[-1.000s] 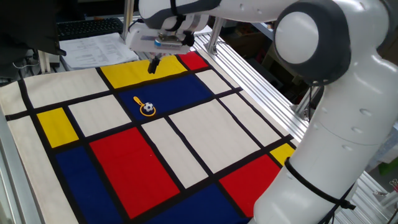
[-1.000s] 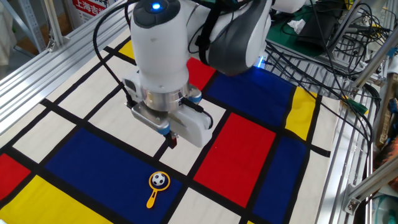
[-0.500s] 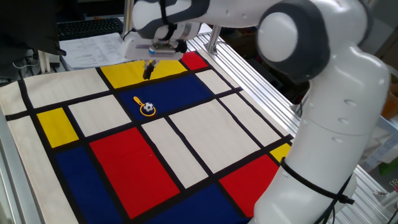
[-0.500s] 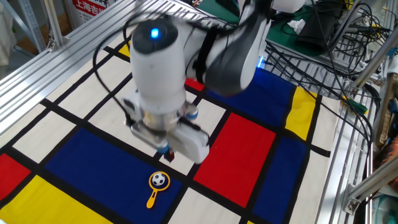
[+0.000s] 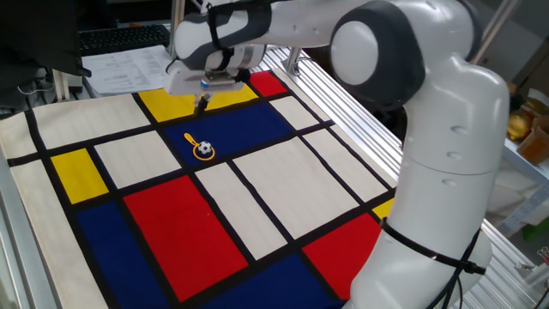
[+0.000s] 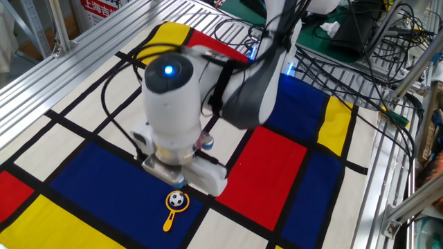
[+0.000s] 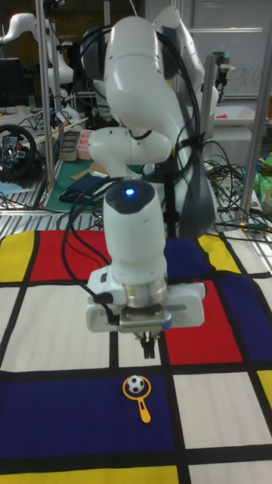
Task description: Remove the bubble ring from the ball
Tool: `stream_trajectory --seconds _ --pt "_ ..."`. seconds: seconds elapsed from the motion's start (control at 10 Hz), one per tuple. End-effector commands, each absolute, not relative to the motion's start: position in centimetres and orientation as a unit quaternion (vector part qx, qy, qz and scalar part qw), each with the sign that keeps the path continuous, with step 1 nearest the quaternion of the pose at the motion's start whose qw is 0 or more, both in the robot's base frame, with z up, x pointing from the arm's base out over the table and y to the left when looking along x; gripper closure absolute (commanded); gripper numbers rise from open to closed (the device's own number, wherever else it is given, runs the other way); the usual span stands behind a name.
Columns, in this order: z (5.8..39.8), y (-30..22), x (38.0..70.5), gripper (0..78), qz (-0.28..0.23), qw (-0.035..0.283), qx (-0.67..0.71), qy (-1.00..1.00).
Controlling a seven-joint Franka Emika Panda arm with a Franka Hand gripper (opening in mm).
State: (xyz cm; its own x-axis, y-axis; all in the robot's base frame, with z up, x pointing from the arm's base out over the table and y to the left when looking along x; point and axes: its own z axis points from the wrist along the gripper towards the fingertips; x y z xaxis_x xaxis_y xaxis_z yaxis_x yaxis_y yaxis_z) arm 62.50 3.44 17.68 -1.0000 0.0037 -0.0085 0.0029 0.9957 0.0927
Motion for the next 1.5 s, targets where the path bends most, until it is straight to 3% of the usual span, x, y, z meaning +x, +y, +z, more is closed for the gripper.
stream_trajectory --seconds 0.1,1.5 --pt "16.9 3.3 63.0 77.6 0.040 0.008 -0.011 0.999" --pt "11.5 2.6 64.6 77.6 0.035 0.013 -0.013 0.999"
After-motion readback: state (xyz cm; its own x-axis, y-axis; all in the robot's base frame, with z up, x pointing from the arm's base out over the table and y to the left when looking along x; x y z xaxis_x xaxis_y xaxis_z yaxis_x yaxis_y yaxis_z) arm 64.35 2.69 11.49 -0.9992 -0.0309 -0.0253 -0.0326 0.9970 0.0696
